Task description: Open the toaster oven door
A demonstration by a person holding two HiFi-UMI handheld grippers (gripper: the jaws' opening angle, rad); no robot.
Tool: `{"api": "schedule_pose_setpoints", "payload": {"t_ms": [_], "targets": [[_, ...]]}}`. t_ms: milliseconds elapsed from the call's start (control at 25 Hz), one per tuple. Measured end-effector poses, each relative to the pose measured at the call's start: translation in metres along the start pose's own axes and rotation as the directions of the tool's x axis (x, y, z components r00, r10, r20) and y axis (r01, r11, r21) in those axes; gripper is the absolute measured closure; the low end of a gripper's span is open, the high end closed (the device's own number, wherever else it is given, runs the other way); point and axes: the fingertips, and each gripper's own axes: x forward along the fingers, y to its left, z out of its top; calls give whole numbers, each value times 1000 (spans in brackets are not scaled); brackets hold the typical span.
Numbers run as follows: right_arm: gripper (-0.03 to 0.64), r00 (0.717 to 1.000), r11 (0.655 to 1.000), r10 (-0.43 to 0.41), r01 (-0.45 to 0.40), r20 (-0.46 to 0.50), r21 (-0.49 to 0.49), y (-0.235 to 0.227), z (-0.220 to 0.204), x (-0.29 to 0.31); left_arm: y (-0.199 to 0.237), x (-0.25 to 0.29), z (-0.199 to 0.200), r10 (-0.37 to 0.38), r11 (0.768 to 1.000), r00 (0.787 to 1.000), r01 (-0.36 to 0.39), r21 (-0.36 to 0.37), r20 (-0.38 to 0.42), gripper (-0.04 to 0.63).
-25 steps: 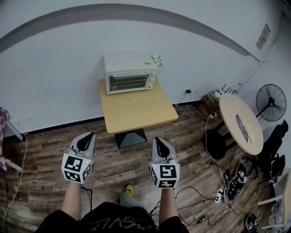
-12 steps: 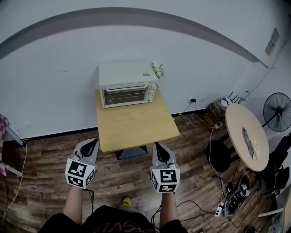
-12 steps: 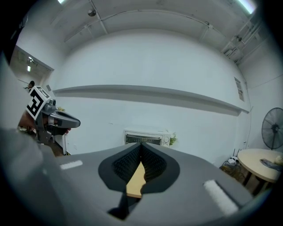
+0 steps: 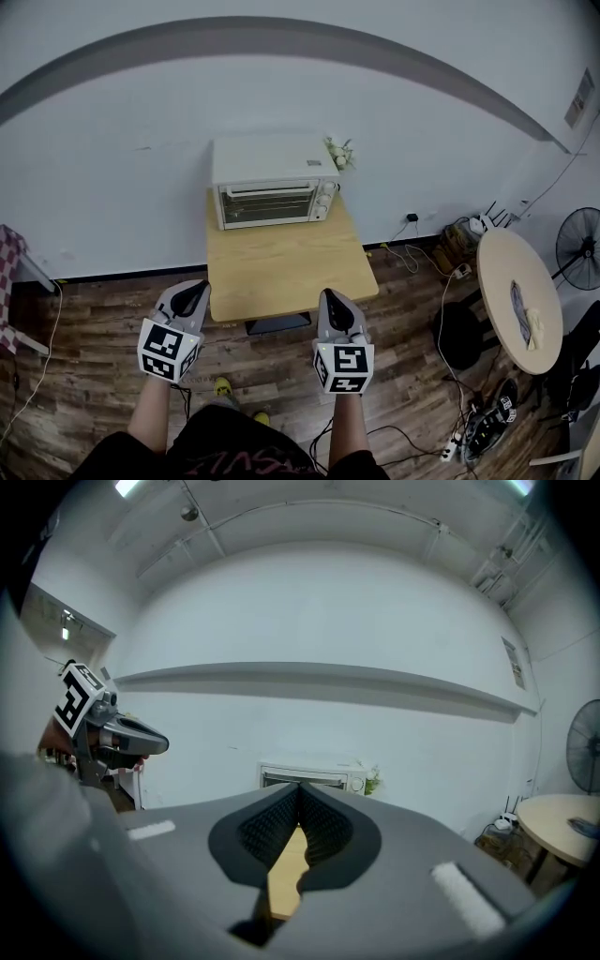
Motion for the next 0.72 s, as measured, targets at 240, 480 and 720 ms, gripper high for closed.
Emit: {"api": "schedule_pose_setpoints", "payload": {"t_ms": [240, 480, 720], "targets": [[612, 1000, 1000, 7, -7, -8, 1, -5, 3, 38, 23, 28, 4, 4, 1000, 1000, -4, -5, 7, 597], [612, 999, 1000, 5, -5, -39, -13, -16, -3, 85, 54, 70, 2, -3, 1000, 1000, 3, -25, 7, 597], [612, 999, 999, -3, 1, -48, -32, -25, -3, 138, 86, 113, -4, -10, 999, 1000, 10, -32, -3, 597]]}}
